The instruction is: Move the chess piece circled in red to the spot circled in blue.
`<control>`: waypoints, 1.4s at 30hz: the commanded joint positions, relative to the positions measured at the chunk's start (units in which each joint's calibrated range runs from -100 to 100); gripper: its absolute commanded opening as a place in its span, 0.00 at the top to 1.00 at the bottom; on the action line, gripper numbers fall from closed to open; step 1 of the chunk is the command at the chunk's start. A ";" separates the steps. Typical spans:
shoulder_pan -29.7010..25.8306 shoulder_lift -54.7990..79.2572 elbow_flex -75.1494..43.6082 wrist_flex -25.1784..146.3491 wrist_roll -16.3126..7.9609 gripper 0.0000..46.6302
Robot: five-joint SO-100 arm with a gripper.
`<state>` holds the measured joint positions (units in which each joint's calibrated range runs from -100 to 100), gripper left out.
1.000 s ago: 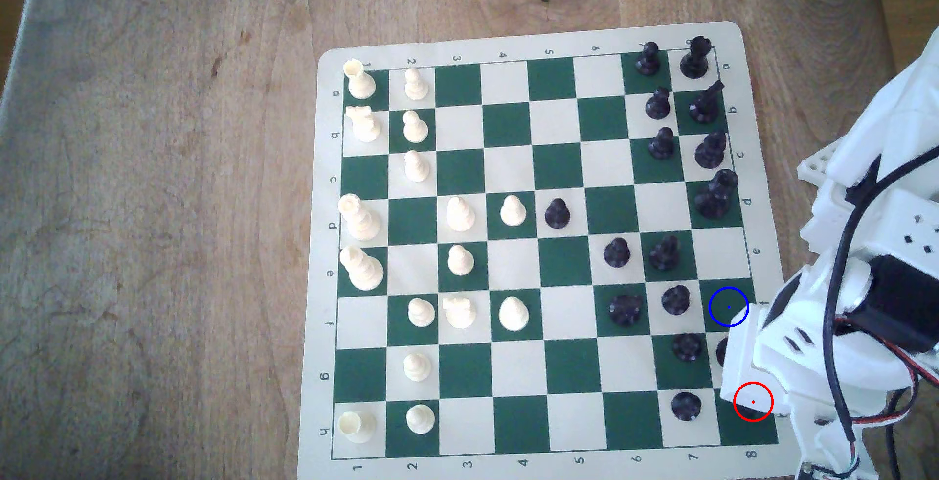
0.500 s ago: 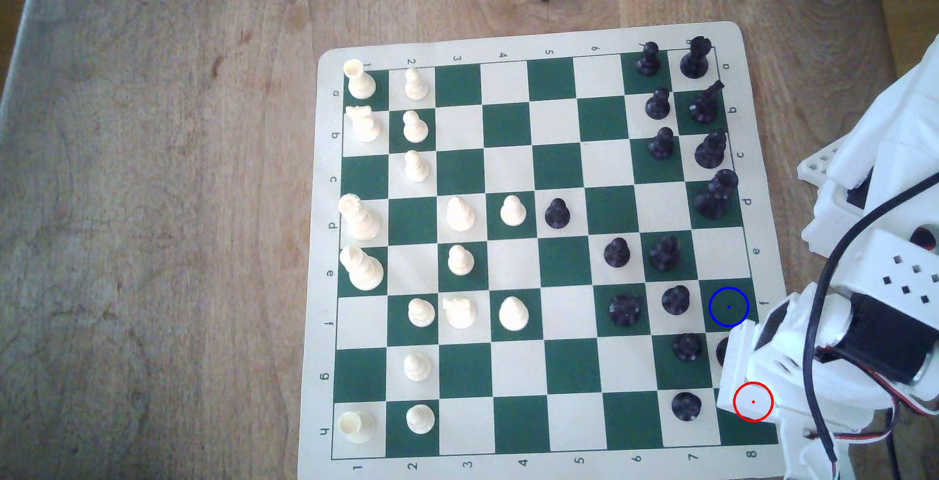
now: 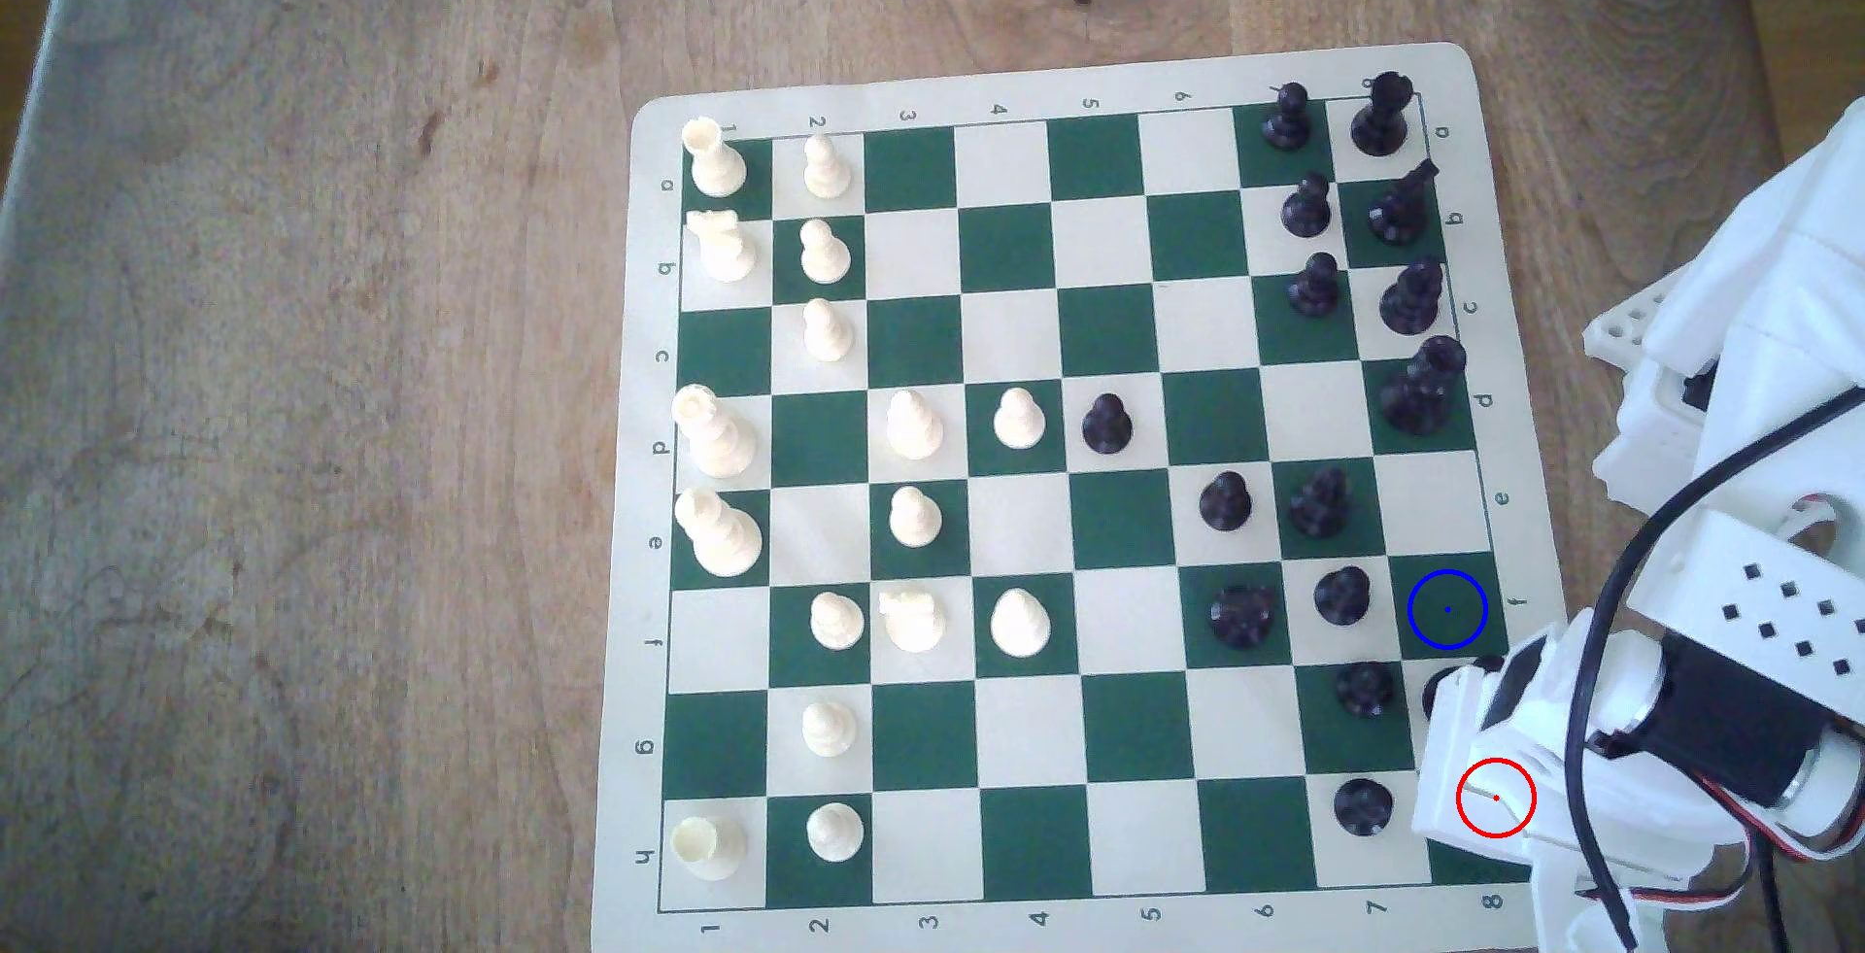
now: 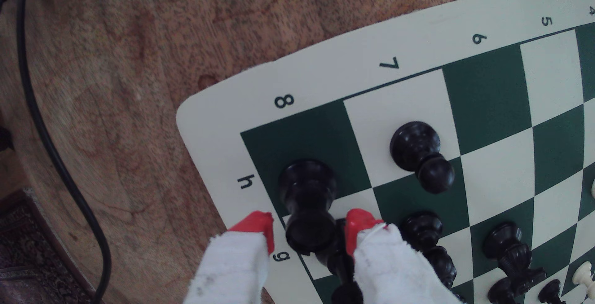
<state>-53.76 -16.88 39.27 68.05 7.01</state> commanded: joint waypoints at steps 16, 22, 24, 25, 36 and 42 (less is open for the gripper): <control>0.61 1.86 -2.64 0.75 0.29 0.80; 0.61 3.13 -4.36 0.75 0.34 0.84; 0.46 3.30 -5.00 0.83 0.34 0.86; 0.46 3.30 -5.18 0.91 0.34 0.87; 0.93 -0.09 -10.44 5.74 -0.20 0.99; 5.15 -4.08 -19.78 13.69 -1.07 0.99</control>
<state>-51.03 -14.12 27.61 78.25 6.18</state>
